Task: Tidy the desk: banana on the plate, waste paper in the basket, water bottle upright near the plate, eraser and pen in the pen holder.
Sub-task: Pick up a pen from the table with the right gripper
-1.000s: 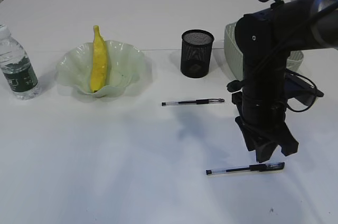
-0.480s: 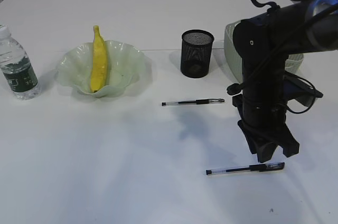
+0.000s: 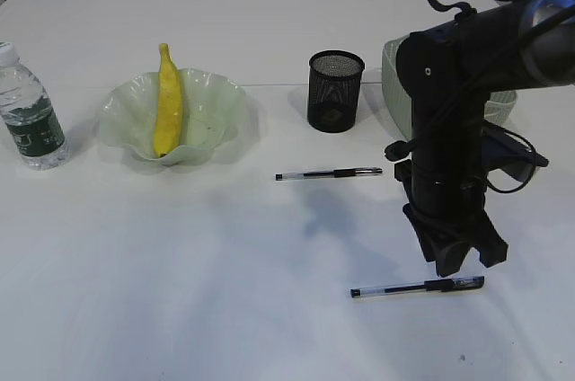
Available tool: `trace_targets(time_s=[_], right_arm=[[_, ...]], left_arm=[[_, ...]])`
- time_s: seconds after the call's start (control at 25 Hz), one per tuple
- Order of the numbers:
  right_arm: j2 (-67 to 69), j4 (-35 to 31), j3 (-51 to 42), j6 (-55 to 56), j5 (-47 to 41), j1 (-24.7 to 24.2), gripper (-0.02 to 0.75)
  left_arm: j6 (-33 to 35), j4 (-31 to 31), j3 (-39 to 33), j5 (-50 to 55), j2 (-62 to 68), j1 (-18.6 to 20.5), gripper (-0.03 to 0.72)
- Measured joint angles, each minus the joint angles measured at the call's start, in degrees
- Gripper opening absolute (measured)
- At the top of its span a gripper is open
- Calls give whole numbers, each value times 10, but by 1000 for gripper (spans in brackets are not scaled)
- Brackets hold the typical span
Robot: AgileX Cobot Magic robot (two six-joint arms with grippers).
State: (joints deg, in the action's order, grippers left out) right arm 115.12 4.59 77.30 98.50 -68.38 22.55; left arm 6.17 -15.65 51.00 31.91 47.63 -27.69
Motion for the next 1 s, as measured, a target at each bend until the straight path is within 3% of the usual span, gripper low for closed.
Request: trace_targets(time_s=[0.48, 1.0], right_arm=[[0, 22, 34, -62, -1, 0, 175], [0, 61, 91, -117, -10, 0, 174]], left_arm=[[0, -48, 0, 0, 0, 0, 593], [0, -51, 0, 3, 0, 0, 593]])
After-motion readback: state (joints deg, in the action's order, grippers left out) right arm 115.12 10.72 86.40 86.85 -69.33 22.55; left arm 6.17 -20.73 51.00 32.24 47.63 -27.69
